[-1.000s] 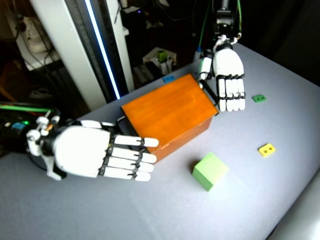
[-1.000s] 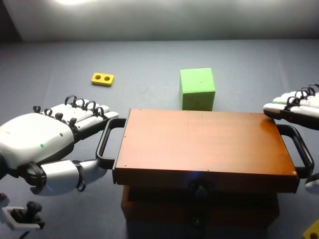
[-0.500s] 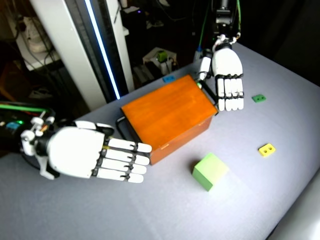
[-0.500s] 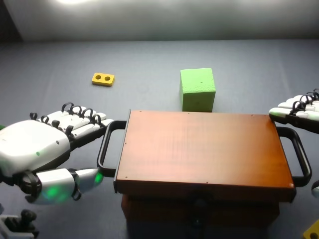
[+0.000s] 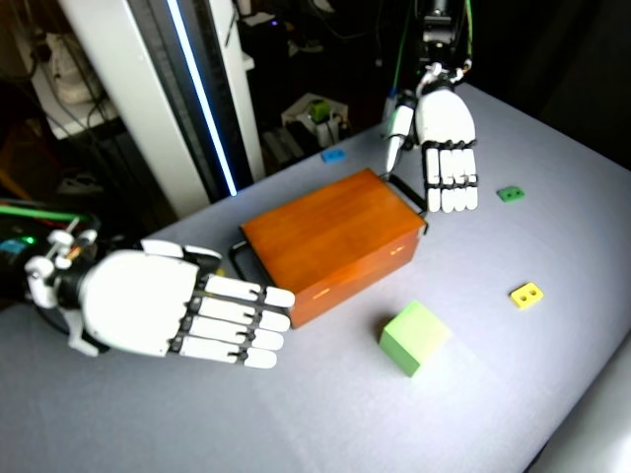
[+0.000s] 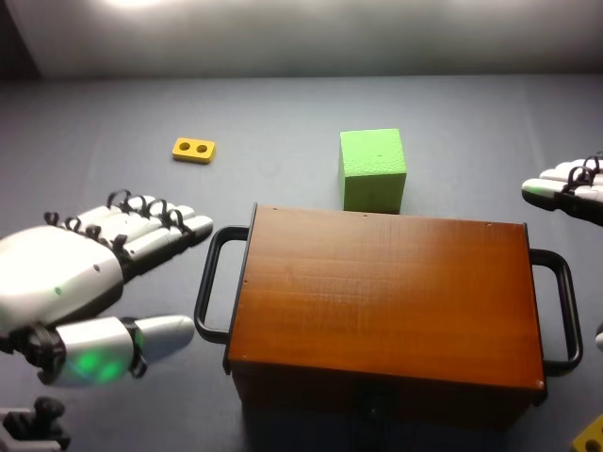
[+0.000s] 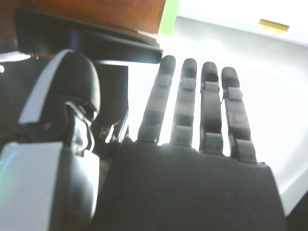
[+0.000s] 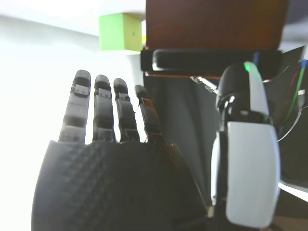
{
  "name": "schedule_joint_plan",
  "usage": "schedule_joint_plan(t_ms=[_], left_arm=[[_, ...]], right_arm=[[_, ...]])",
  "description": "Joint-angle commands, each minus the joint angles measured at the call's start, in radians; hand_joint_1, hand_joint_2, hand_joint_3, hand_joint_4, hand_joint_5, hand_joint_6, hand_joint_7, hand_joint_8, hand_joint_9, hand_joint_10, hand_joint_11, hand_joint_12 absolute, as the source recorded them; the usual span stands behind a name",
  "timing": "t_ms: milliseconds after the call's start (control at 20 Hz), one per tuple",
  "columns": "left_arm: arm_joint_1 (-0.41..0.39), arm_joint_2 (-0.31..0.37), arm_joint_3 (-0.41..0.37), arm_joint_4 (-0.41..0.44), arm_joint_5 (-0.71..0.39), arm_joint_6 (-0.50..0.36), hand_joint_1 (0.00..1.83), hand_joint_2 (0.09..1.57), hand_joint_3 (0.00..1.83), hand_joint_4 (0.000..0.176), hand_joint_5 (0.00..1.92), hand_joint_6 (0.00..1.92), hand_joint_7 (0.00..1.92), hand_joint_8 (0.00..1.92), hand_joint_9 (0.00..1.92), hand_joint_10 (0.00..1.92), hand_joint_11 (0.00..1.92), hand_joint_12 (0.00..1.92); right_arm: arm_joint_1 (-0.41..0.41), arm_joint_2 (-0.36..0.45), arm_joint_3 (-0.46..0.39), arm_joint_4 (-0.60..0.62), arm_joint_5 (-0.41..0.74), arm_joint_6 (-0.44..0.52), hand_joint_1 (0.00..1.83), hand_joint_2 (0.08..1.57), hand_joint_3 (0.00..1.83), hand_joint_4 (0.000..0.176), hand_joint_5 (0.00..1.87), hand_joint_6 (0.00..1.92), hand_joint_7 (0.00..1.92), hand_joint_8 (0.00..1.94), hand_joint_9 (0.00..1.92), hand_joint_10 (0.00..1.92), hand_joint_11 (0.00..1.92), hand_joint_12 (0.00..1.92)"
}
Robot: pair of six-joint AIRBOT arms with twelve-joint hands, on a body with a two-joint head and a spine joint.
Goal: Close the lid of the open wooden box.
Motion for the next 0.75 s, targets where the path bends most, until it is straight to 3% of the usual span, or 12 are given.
schedule_joint_plan(t_ms=[0, 100, 150, 200, 300, 350, 450, 500, 550, 600, 650, 700], left_arm=[[-0.006, 0.012, -0.002, -0.016, -0.159, -0.005, 0.00, 1.42, 0.01, 0.000, 0.01, 0.00, 0.01, 0.00, 0.00, 0.00, 0.00, 0.00], [-0.007, 0.024, -0.002, -0.034, -0.230, -0.005, 0.00, 1.40, 0.00, 0.000, 0.07, 0.01, 0.08, 0.01, 0.07, 0.01, 0.04, 0.02], [-0.010, 0.027, -0.002, -0.040, -0.260, -0.005, 0.00, 1.40, 0.00, 0.000, 0.12, 0.00, 0.14, 0.00, 0.13, 0.01, 0.08, 0.07], [-0.016, 0.031, -0.001, -0.050, -0.306, -0.005, 0.00, 1.36, 0.00, 0.000, 0.18, 0.01, 0.18, 0.01, 0.17, 0.01, 0.01, 0.42], [-0.040, 0.026, 0.008, -0.093, -0.434, 0.001, 0.00, 1.33, 0.00, 0.000, 0.19, 0.00, 0.18, 0.00, 0.18, 0.01, 0.00, 0.66], [-0.052, 0.019, 0.016, -0.108, -0.477, 0.001, 0.04, 1.37, 0.01, 0.000, 0.20, 0.01, 0.18, 0.00, 0.18, 0.01, 0.00, 0.66], [-0.079, 0.011, 0.030, -0.117, -0.536, -0.003, 0.22, 1.42, 0.01, 0.000, 0.16, 0.00, 0.14, 0.00, 0.14, 0.00, 0.00, 0.58], [-0.091, 0.010, 0.035, -0.115, -0.561, -0.006, 0.36, 1.40, 0.00, 0.000, 0.13, 0.01, 0.12, 0.00, 0.11, 0.00, 0.00, 0.55], [-0.101, 0.011, 0.036, -0.112, -0.596, -0.009, 0.34, 1.38, 0.00, 0.000, 0.08, 0.00, 0.09, 0.00, 0.06, 0.00, 0.00, 0.28], [-0.107, 0.013, 0.037, -0.111, -0.635, -0.013, 0.44, 1.36, 0.00, 0.000, 0.08, 0.00, 0.08, 0.00, 0.03, 0.01, 0.00, 0.05], [-0.109, 0.015, 0.037, -0.111, -0.669, -0.016, 0.47, 1.32, 0.00, 0.020, 0.08, 0.02, 0.10, 0.06, 0.11, 0.05, 0.00, 0.69], [-0.109, 0.016, 0.037, -0.112, -0.714, -0.022, 0.28, 1.32, 0.01, 0.011, 0.08, 0.03, 0.24, 0.12, 0.28, 0.18, 0.00, 1.44]], right_arm=[[0.003, 0.007, -0.003, 0.042, 0.144, 0.009, 0.59, 1.03, 0.00, 0.115, 0.00, 0.00, 0.00, 0.00, 0.00, 0.00, 0.10, 0.04], [0.003, 0.017, -0.007, 0.070, 0.209, 0.005, 0.60, 1.05, 0.01, 0.119, 0.00, 0.00, 0.00, 0.00, 0.00, 0.00, 0.01, 0.00], [0.003, 0.020, -0.009, 0.085, 0.238, -0.001, 0.61, 1.06, 0.01, 0.133, 0.00, 0.00, 0.00, 0.00, 0.00, 0.00, 0.00, 0.00], [0.003, 0.020, -0.011, 0.109, 0.280, -0.013, 0.57, 1.07, 0.01, 0.161, 0.00, 0.00, 0.00, 0.00, 0.00, 0.00, 0.02, 0.01], [0.003, 0.019, -0.012, 0.167, 0.390, -0.048, 0.52, 1.09, 0.01, 0.172, 0.00, 0.00, 0.00, 0.00, 0.00, 0.00, 0.03, 0.01], [0.003, 0.017, -0.012, 0.183, 0.429, -0.055, 0.54, 1.10, 0.01, 0.136, 0.00, 0.00, 0.00, 0.00, 0.00, 0.00, 0.02, 0.01], [0.003, 0.007, -0.012, 0.212, 0.529, -0.064, 0.49, 1.17, 0.02, 0.124, 0.00, 0.00, 0.01, 0.00, 0.01, 0.00, 0.05, 0.02], [0.004, 0.002, -0.012, 0.225, 0.575, -0.065, 0.45, 1.20, 0.01, 0.133, 0.00, 0.00, 0.02, 0.00, 0.07, 0.01, 0.14, 0.06], [0.006, -0.001, -0.012, 0.234, 0.620, -0.066, 0.50, 1.20, 0.00, 0.131, 0.04, 0.00, 0.08, 0.00, 0.14, 0.01, 0.20, 0.11], [0.011, -0.001, -0.014, 0.243, 0.667, -0.069, 0.55, 1.21, 0.00, 0.093, 0.07, 0.00, 0.12, 0.00, 0.18, 0.00, 0.16, 0.28], [0.015, -0.001, -0.015, 0.249, 0.699, -0.073, 0.66, 1.17, 0.01, 0.068, 0.16, 0.01, 0.19, 0.01, 0.24, 0.00, 0.10, 0.52], [0.019, -0.001, -0.018, 0.258, 0.743, -0.079, 0.69, 1.15, 0.00, 0.040, 0.23, 0.00, 0.27, 0.00, 0.26, 0.00, 0.04, 0.80]])
